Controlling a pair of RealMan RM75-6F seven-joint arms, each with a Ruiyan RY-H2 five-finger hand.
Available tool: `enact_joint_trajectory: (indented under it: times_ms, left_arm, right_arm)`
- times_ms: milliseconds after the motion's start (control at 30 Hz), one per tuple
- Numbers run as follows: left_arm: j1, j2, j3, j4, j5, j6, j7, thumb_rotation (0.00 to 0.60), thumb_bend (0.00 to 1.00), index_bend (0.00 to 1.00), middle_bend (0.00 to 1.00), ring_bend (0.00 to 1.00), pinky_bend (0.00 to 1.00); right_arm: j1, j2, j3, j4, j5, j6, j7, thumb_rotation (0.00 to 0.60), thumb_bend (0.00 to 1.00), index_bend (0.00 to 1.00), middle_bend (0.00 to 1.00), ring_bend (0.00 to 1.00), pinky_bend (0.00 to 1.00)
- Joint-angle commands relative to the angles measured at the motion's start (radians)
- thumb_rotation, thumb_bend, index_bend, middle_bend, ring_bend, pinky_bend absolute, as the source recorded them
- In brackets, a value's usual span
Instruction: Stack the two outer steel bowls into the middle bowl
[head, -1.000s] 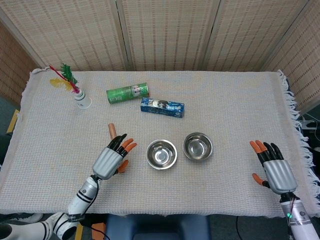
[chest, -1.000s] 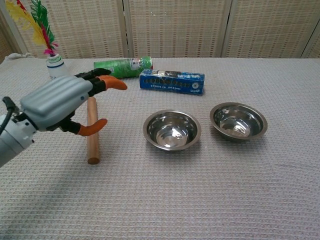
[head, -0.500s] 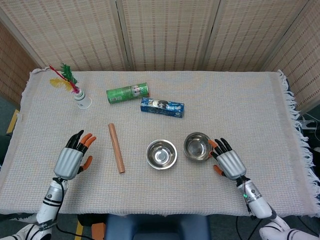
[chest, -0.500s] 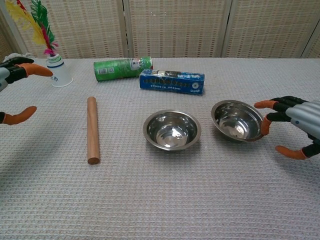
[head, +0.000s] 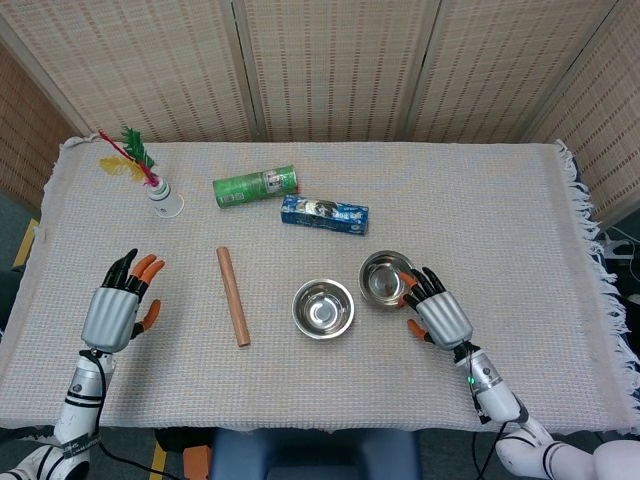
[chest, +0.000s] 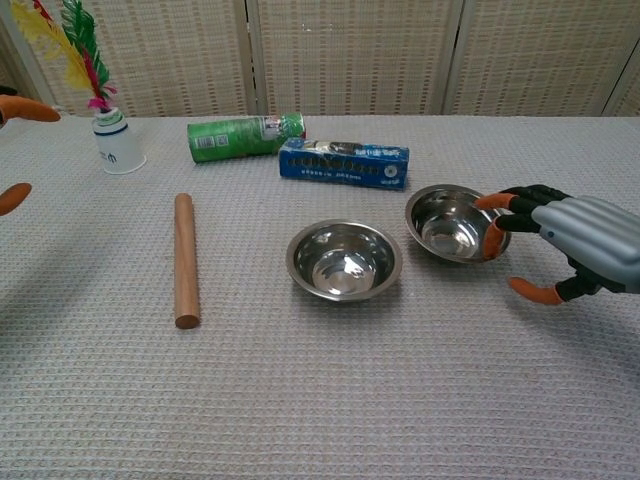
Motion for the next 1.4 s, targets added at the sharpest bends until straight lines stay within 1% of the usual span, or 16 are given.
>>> enact_joint_trajectory:
  times_ms: [33, 167, 233, 367, 500, 733, 900, 1000, 1100, 1167, 1200, 1300, 1400]
  left_arm:
    - [0.0, 0.0, 0.0, 0.0, 0.001, 0.0, 0.0, 0.6, 0.43, 0.15, 0.12, 0.0, 0.15]
    - [0.004, 0.003, -0.004, 0.006, -0.003, -0.004, -0.001, 0.6, 0.43, 0.15, 0.12, 0.0, 0.15]
    - [0.008, 0.009, -0.009, 0.012, -0.01, -0.006, -0.005, 0.6, 0.43, 0.15, 0.12, 0.0, 0.15]
    - [0.016, 0.018, -0.019, 0.015, -0.015, 0.002, -0.017, 0.6, 0.43, 0.15, 0.12, 0.01, 0.15]
    - [0.02, 0.029, -0.029, 0.017, -0.018, 0.008, -0.027, 0.6, 0.43, 0.15, 0.13, 0.01, 0.15]
    - [0.021, 0.037, -0.042, 0.024, -0.025, 0.001, -0.047, 0.6, 0.43, 0.15, 0.12, 0.01, 0.15]
    - [0.022, 0.035, -0.048, 0.038, -0.035, -0.009, -0.061, 0.6, 0.43, 0.15, 0.13, 0.01, 0.15]
    - [0.023, 0.033, -0.051, 0.048, -0.039, -0.013, -0.068, 0.6, 0.43, 0.15, 0.13, 0.01, 0.15]
    - [0.023, 0.033, -0.054, 0.056, -0.042, -0.017, -0.073, 0.6, 0.43, 0.15, 0.13, 0.01, 0.15]
    - [0.023, 0.032, -0.057, 0.062, -0.044, -0.015, -0.076, 0.6, 0.43, 0.15, 0.13, 0.01, 0.15]
    - [0.023, 0.032, -0.059, 0.064, -0.044, -0.014, -0.077, 0.6, 0.43, 0.15, 0.13, 0.01, 0.15]
    - [0.025, 0.032, -0.061, 0.068, -0.044, -0.01, -0.082, 0.6, 0.43, 0.15, 0.13, 0.01, 0.15]
    - [0.029, 0.033, -0.061, 0.071, -0.042, -0.004, -0.085, 0.6, 0.43, 0.15, 0.12, 0.01, 0.15]
  right_arm:
    - [0.004, -0.003, 0.001, 0.003, 0.004, -0.002, 0.004, 0.6, 0.3, 0.38, 0.1, 0.0, 0.0]
    - [0.023, -0.019, 0.012, 0.021, 0.015, -0.014, 0.019, 0.6, 0.3, 0.38, 0.1, 0.0, 0.0]
    - [0.046, -0.049, 0.026, 0.063, 0.026, -0.03, 0.034, 0.6, 0.3, 0.38, 0.11, 0.0, 0.0]
    - [0.073, -0.09, 0.038, 0.135, 0.038, -0.042, 0.063, 0.6, 0.3, 0.38, 0.11, 0.0, 0.0]
    - [0.087, -0.115, 0.052, 0.183, 0.043, -0.011, 0.098, 0.6, 0.3, 0.37, 0.11, 0.0, 0.0]
    - [0.107, -0.138, 0.059, 0.236, 0.058, -0.005, 0.132, 0.6, 0.3, 0.37, 0.11, 0.0, 0.0]
    - [0.133, -0.171, 0.063, 0.289, 0.072, -0.037, 0.157, 0.6, 0.3, 0.37, 0.12, 0.0, 0.0]
    - [0.149, -0.209, 0.065, 0.349, 0.081, -0.055, 0.172, 0.6, 0.31, 0.42, 0.14, 0.0, 0.0]
    - [0.162, -0.243, 0.064, 0.403, 0.085, -0.062, 0.2, 0.6, 0.32, 0.51, 0.17, 0.0, 0.0]
    - [0.166, -0.267, 0.066, 0.442, 0.086, -0.043, 0.209, 0.6, 0.35, 0.6, 0.2, 0.0, 0.0]
    - [0.167, -0.278, 0.067, 0.458, 0.085, -0.03, 0.213, 0.6, 0.37, 0.67, 0.22, 0.01, 0.0]
    - [0.168, -0.308, 0.073, 0.502, 0.088, 0.011, 0.23, 0.6, 0.41, 0.75, 0.27, 0.04, 0.02]
    - [0.168, -0.322, 0.073, 0.52, 0.083, 0.057, 0.253, 0.6, 0.44, 0.79, 0.3, 0.06, 0.05]
